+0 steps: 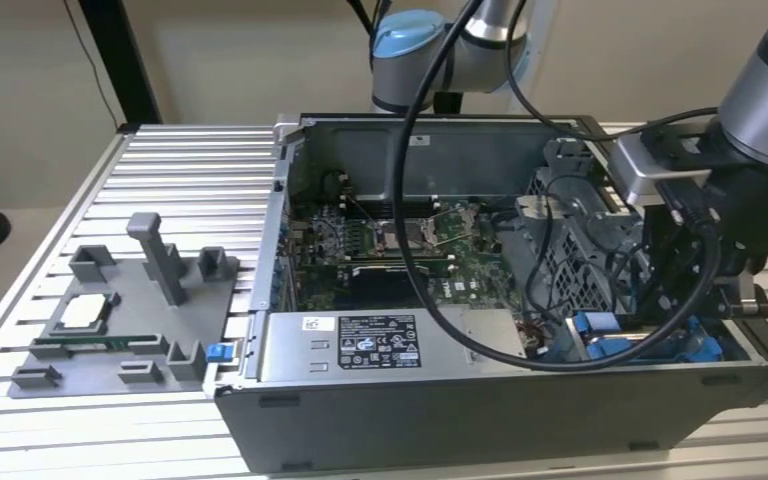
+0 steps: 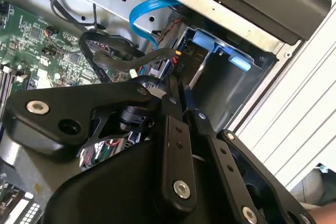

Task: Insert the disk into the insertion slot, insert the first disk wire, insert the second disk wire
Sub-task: 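Insert the second disk wire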

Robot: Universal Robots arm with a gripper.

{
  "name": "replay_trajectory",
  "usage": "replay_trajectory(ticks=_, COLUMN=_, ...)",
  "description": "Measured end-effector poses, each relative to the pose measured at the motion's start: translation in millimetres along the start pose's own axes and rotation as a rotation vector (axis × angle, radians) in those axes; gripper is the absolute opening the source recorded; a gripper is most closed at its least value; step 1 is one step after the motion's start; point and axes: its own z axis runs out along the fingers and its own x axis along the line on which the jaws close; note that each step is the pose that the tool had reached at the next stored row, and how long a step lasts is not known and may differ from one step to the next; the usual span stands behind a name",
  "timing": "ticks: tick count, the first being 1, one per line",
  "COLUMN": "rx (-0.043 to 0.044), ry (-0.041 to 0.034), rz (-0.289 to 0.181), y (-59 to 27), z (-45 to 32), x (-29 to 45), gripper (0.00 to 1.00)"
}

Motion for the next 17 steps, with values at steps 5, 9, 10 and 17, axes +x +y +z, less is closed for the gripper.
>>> replay_trajectory(ticks=5, rx=0.0000, ry=-0.0001, rz=0.000, y=0.1, z=1.6, x=0.1, gripper=0.00)
replay_trajectory(ticks=9, rx=0.0000, ry=0.0005, rz=0.000, y=0.2, z=2.9, x=0.3, gripper=0.00)
replay_trajectory(ticks=10, rx=0.0000, ry=0.0006, rz=0.000, y=0.2, z=3.2, x=0.3, gripper=0.00)
replay_trajectory(ticks=17, rx=-0.0001, ry=-0.0022, rz=0.000, y=0.3, z=3.8, x=0.3, gripper=0.00)
